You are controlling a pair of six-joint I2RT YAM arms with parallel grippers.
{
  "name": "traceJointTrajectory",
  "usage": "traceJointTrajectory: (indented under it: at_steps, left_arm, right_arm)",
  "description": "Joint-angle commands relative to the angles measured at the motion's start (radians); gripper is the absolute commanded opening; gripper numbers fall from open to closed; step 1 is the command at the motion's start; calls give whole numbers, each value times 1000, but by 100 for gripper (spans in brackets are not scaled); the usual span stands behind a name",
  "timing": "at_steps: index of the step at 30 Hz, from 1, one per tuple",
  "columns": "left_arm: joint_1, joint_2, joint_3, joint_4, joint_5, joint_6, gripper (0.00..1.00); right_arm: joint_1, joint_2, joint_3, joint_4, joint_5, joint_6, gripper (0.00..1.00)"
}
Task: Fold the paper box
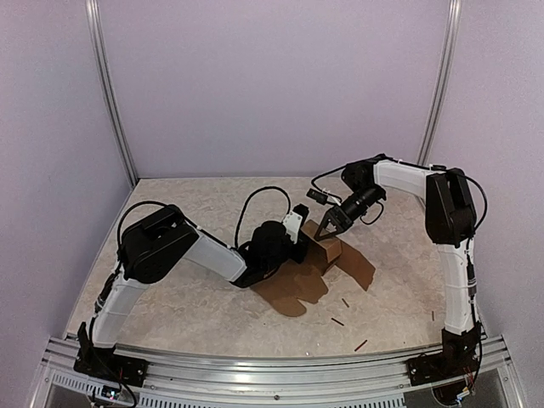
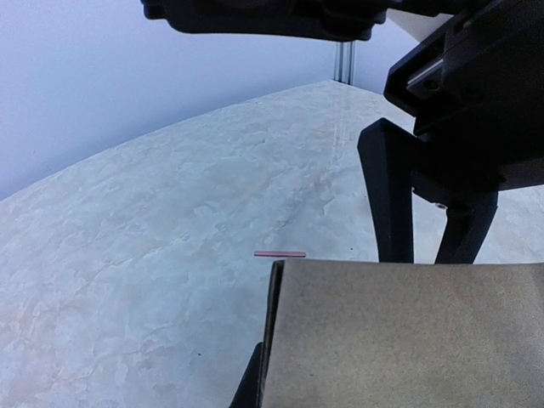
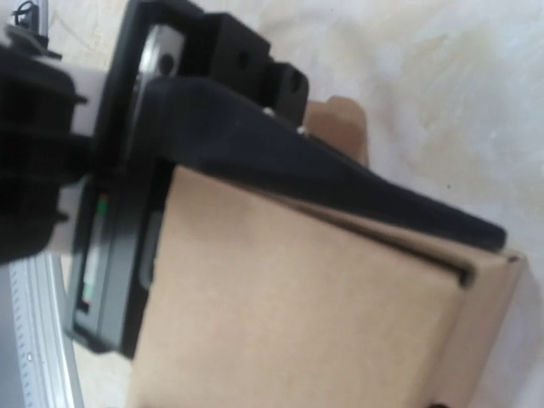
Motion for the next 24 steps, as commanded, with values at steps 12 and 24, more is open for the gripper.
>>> traceJointTrajectory:
  at_steps: [12, 24]
  left_arm:
    - [51, -32, -204, 151, 188, -56, 45]
    - [50, -29, -226, 249, 180, -11, 25]
  right_arm:
    - [45, 20, 13, -83, -104, -19, 75]
    - [49, 27, 8, -66, -98, -6, 75]
